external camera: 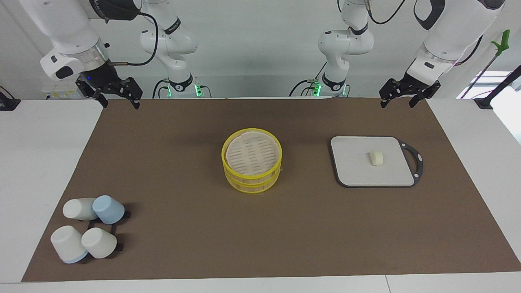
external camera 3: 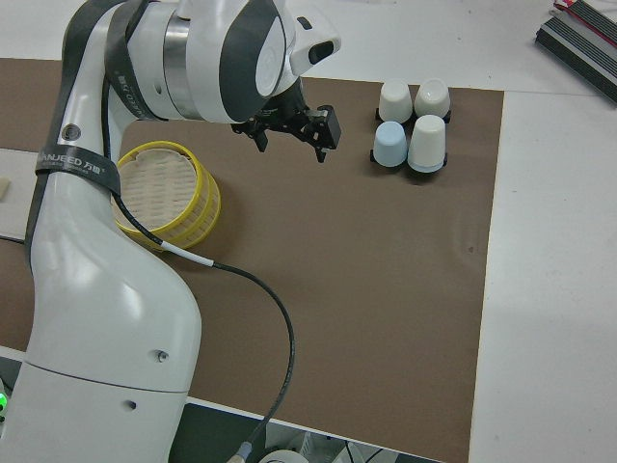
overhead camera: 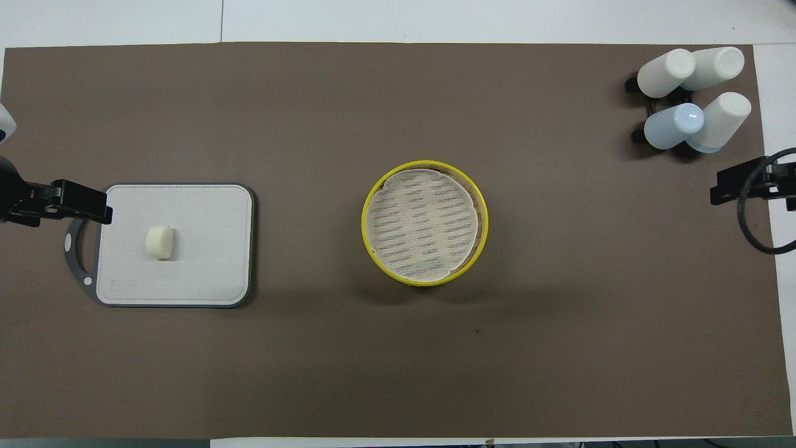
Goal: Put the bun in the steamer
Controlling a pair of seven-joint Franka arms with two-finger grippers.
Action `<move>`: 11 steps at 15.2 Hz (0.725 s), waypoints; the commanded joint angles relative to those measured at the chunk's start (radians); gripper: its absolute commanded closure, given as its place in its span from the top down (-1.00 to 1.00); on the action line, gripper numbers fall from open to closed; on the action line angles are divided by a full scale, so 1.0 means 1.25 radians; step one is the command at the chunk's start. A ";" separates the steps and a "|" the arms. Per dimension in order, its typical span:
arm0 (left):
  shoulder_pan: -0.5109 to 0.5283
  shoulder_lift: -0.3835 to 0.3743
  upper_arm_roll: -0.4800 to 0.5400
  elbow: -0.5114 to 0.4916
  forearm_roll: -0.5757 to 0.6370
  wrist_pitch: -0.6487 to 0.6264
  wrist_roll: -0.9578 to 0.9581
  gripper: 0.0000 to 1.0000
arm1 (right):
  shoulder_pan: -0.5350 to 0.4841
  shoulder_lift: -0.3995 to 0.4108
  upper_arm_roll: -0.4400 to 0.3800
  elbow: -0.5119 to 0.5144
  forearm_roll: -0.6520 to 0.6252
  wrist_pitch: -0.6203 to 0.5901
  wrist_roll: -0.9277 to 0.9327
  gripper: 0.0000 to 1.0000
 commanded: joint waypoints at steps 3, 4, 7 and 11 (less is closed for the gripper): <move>0.060 -0.134 0.002 -0.376 -0.005 0.299 0.112 1.00 | 0.099 -0.024 0.019 -0.018 0.003 0.073 0.017 1.00; 0.079 -0.139 0.001 -0.442 -0.005 0.378 0.139 1.00 | 0.141 -0.014 0.019 -0.014 0.003 0.085 0.091 1.00; 0.093 -0.081 0.001 -0.503 -0.005 0.493 0.179 1.00 | 0.267 0.092 0.019 0.048 -0.007 0.103 0.254 1.00; 0.085 -0.026 0.000 -0.587 -0.005 0.671 0.169 1.00 | 0.427 0.256 0.018 0.123 -0.013 0.233 0.467 1.00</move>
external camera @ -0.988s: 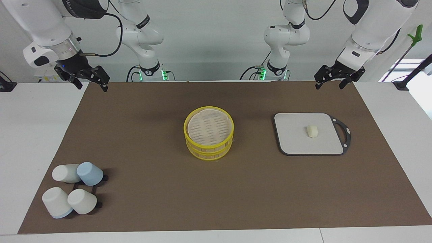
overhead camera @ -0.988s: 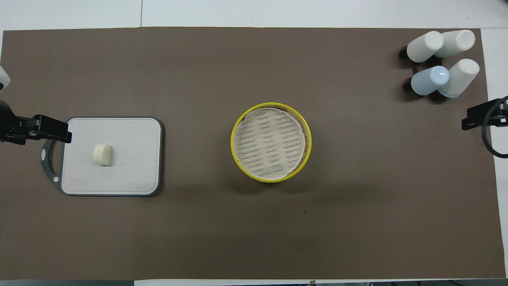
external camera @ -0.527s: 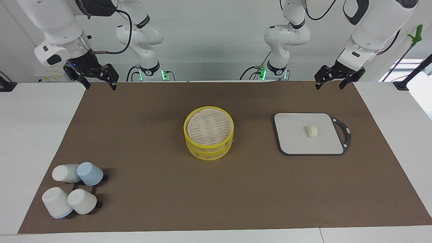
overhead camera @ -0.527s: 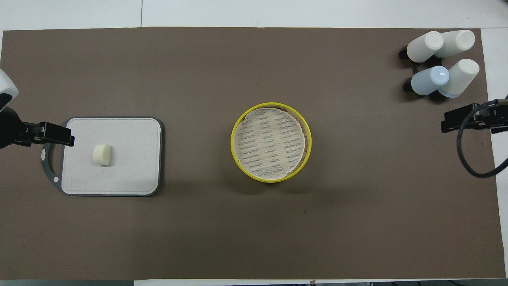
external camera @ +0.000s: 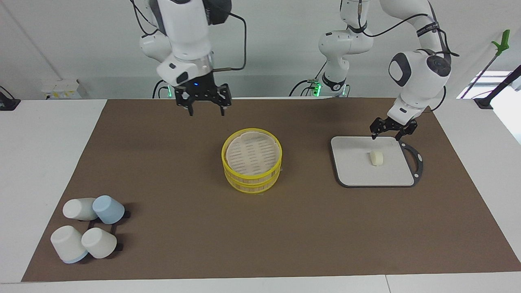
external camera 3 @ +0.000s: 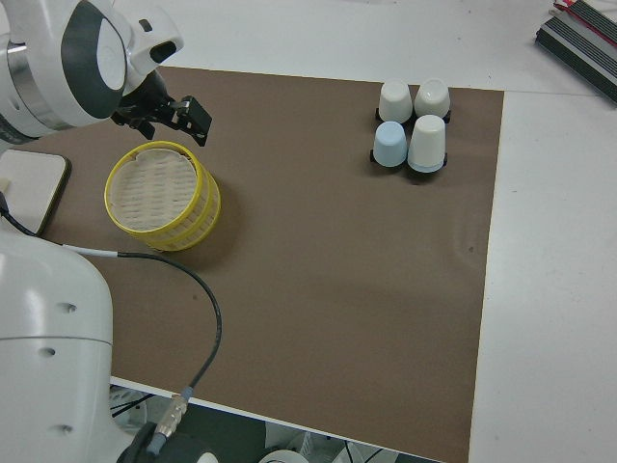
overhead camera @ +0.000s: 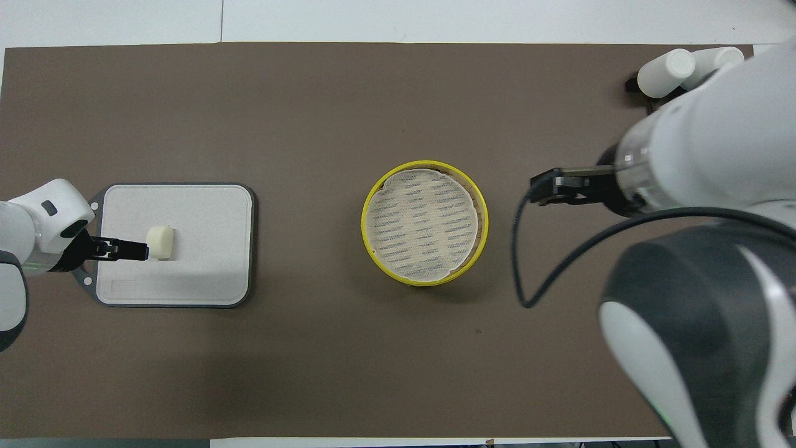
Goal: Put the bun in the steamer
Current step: 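Grasp the white bun with the left gripper while the right gripper hovers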
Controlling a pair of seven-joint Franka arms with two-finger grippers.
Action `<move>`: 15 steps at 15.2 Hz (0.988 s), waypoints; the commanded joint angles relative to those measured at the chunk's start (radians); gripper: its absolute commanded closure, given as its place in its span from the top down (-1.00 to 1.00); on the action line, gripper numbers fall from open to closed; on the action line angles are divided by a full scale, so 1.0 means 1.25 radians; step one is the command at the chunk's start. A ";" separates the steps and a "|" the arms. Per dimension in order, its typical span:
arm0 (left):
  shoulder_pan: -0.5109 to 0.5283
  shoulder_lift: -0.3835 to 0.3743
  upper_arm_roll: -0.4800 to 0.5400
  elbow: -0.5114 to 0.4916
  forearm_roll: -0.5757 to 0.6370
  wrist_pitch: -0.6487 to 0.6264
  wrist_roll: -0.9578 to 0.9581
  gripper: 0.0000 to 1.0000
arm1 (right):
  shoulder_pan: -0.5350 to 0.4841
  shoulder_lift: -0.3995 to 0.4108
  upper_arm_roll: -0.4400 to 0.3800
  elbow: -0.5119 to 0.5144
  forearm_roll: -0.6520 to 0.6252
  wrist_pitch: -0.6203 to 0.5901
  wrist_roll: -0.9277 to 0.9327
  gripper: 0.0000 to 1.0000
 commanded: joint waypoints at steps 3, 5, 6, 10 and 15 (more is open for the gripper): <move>-0.008 0.065 -0.004 -0.045 -0.005 0.140 0.009 1.00 | 0.111 0.142 -0.003 0.070 -0.027 0.142 0.112 1.00; -0.008 0.087 -0.004 -0.046 -0.005 0.189 0.013 1.00 | 0.164 0.165 -0.004 0.056 -0.033 0.154 0.118 1.00; -0.008 0.092 -0.004 -0.046 -0.005 0.192 0.014 1.00 | 0.189 0.182 -0.004 0.049 -0.051 0.163 0.138 1.00; -0.009 0.103 -0.004 -0.046 -0.005 0.201 0.022 0.71 | 0.238 0.234 -0.003 0.011 -0.068 0.271 0.227 1.00; -0.006 0.103 -0.003 -0.059 -0.005 0.210 0.054 -0.15 | 0.239 0.228 -0.003 -0.013 -0.072 0.269 0.168 1.00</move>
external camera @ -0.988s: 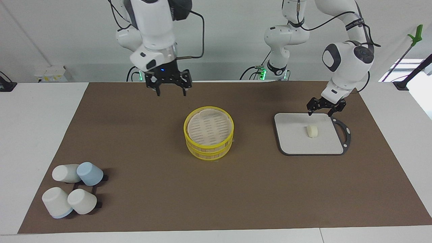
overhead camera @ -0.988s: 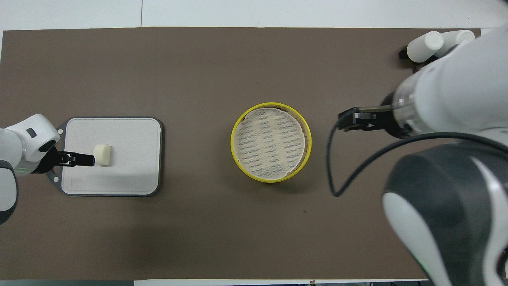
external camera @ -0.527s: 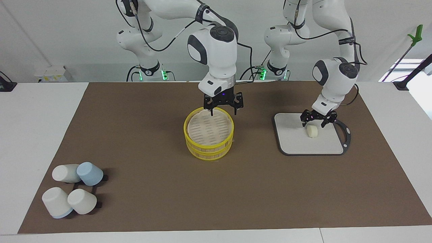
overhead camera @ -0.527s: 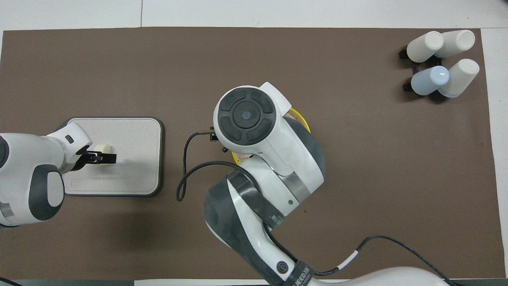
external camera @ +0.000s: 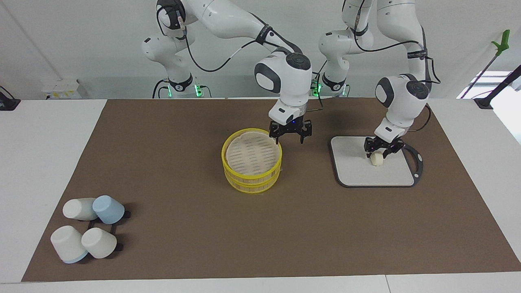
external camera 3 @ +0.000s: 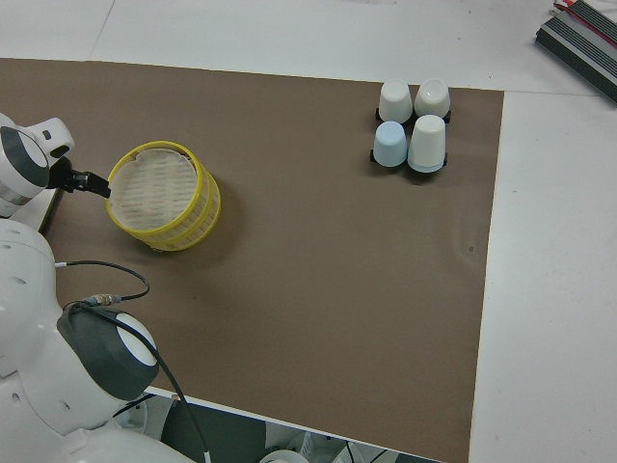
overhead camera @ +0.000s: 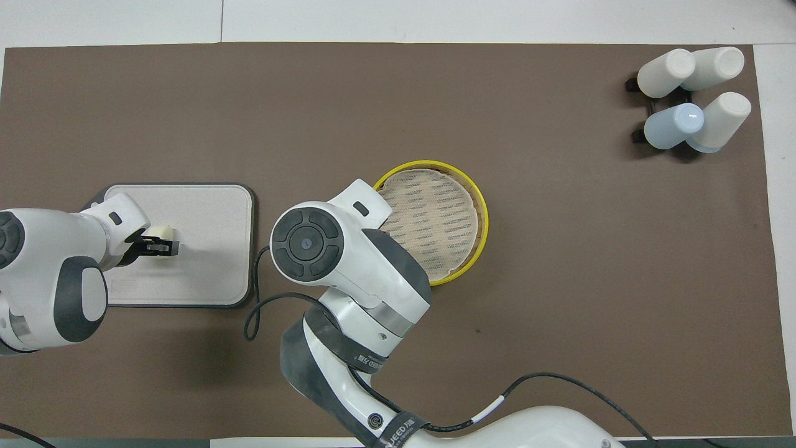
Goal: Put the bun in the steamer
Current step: 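Grasp the white bun with the left gripper while the right gripper hovers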
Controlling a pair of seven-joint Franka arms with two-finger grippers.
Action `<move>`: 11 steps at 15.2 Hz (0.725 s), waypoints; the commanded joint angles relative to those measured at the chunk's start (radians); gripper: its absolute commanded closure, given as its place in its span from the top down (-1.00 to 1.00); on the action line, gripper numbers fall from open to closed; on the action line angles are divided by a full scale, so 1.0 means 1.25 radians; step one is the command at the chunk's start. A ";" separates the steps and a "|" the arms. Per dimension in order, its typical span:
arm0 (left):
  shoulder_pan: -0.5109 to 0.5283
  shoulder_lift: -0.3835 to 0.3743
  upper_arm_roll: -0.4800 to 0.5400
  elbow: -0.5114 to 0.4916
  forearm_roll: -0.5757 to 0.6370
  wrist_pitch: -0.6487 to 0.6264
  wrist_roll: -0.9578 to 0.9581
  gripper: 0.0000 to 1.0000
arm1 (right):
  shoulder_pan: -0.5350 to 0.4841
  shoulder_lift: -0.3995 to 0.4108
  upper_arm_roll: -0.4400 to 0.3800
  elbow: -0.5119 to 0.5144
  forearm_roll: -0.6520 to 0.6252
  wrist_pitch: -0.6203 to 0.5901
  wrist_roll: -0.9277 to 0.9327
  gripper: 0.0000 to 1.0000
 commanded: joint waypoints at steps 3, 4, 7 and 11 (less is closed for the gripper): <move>-0.001 -0.002 0.003 -0.011 -0.005 0.020 0.022 -0.21 | 0.005 -0.036 0.002 -0.066 -0.014 0.024 -0.032 1.00; -0.002 0.000 0.003 -0.003 -0.005 0.015 0.015 -0.21 | 0.004 -0.047 0.002 -0.092 -0.014 0.051 -0.033 1.00; -0.006 -0.009 -0.001 0.073 -0.005 -0.107 -0.033 -0.21 | 0.004 -0.061 0.002 -0.134 -0.014 0.066 -0.071 1.00; -0.046 -0.013 -0.003 0.307 -0.005 -0.436 -0.127 -0.22 | -0.003 -0.061 0.002 -0.134 -0.014 0.058 -0.092 -0.35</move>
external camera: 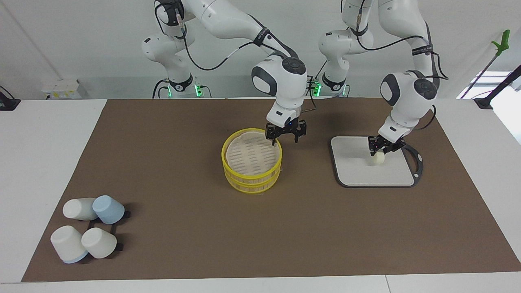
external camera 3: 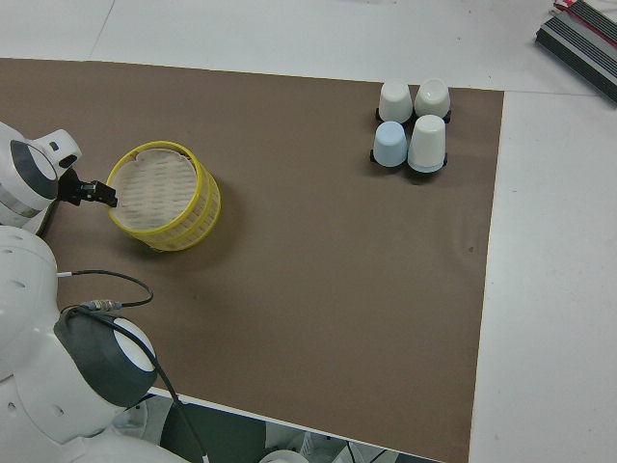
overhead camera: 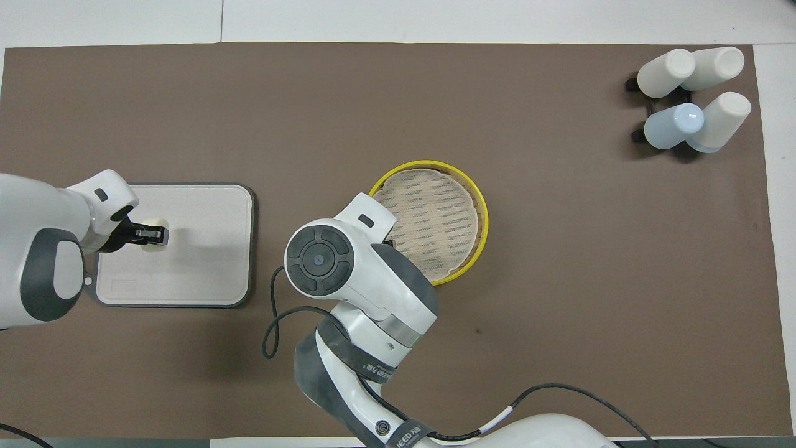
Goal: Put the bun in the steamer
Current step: 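Grasp the white bun with the left gripper while the right gripper hovers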
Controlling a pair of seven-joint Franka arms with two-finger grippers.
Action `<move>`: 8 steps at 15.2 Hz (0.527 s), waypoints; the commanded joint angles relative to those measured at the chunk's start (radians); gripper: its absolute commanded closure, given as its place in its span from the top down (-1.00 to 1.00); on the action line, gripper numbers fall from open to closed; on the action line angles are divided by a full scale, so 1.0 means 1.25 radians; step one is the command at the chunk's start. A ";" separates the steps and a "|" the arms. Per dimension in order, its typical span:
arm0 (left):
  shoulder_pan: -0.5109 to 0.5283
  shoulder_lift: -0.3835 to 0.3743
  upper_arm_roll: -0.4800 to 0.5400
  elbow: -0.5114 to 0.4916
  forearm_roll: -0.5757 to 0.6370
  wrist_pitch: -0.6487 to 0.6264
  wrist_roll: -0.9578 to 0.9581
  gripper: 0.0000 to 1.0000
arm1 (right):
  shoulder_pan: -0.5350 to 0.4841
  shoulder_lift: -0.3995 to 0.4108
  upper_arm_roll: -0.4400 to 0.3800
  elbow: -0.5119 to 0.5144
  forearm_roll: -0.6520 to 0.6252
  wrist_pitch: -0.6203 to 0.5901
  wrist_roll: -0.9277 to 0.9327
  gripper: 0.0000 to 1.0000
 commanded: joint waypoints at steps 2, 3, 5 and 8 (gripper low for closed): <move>-0.042 -0.014 0.003 0.193 -0.005 -0.255 -0.081 -0.22 | -0.011 -0.029 0.003 -0.036 -0.014 0.006 -0.017 -1.00; -0.050 -0.024 0.002 0.219 -0.005 -0.290 -0.099 -0.22 | -0.013 -0.028 0.003 -0.034 -0.014 0.000 -0.017 -1.00; -0.066 -0.043 0.001 0.256 -0.008 -0.350 -0.128 -0.22 | -0.017 -0.027 0.002 -0.025 -0.015 -0.009 -0.017 -1.00; -0.067 -0.073 -0.009 0.273 -0.009 -0.401 -0.138 -0.22 | -0.037 -0.002 -0.004 0.097 -0.026 -0.135 -0.034 -1.00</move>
